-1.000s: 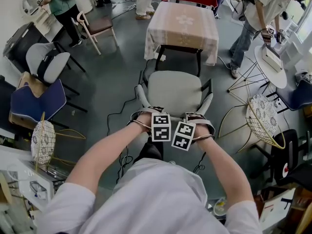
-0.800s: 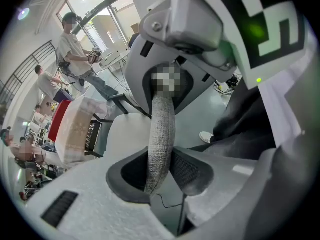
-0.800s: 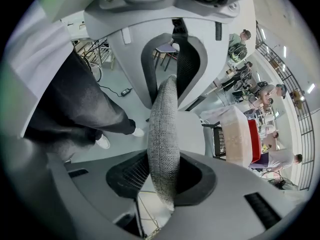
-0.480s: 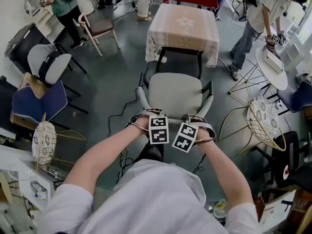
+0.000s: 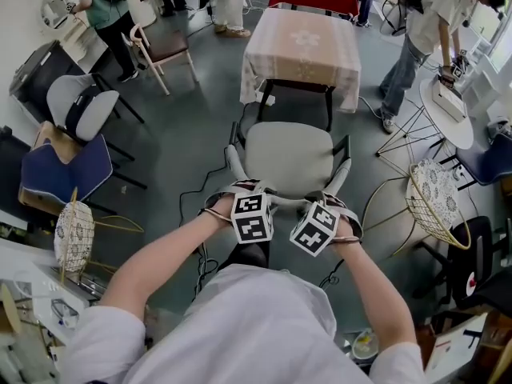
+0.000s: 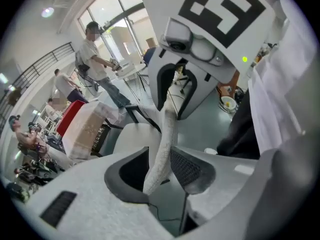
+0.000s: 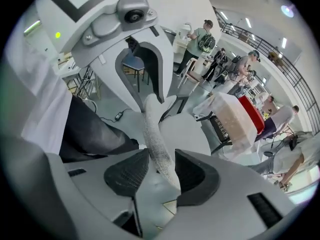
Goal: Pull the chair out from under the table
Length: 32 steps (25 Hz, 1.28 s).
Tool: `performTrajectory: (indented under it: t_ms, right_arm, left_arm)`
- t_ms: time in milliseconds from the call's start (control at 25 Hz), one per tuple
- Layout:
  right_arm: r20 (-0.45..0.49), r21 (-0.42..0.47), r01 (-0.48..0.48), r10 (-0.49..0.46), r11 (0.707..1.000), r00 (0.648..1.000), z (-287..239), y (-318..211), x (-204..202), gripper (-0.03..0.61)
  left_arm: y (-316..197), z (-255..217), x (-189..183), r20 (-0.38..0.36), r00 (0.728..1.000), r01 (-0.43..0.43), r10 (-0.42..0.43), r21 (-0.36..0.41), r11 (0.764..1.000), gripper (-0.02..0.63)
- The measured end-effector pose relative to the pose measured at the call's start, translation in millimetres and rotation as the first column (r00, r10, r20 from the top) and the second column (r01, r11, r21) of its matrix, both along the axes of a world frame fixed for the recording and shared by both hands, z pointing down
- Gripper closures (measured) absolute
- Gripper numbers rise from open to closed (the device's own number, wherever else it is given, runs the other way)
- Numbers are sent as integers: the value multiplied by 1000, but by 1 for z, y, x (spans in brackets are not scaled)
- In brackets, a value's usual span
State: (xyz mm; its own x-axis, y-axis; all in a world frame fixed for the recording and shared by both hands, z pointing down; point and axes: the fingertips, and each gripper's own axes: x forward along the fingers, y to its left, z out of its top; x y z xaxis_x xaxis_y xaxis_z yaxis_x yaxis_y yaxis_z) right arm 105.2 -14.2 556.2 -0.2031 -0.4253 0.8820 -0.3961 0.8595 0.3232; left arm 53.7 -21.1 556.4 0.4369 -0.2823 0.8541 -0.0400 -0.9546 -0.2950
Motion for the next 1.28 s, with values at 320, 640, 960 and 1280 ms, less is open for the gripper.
performTrajectory:
  t_ms: [320,640,960,1280]
  right_arm:
    - [216,30,-261,249,965,944,-34,-21,11,460]
    - [483,14,-533,461,846,745,-66,-48,18,516]
    - [620,-55,-647,534,760,575,-72,-56,28,548]
    - [713,0,-664,465,748,524,-87,-57,20,575]
  left_arm:
    - [-24,-42,12,-243,945,217,-217,-27,976,479]
    - [-55,-70,22,-494,708,462,-505,-216,860,503]
    - [-61,-83,33,-580,594,537,-557,-229,812,565]
    - [-62,-91,35,-619,502,582,-605,-276,765,607]
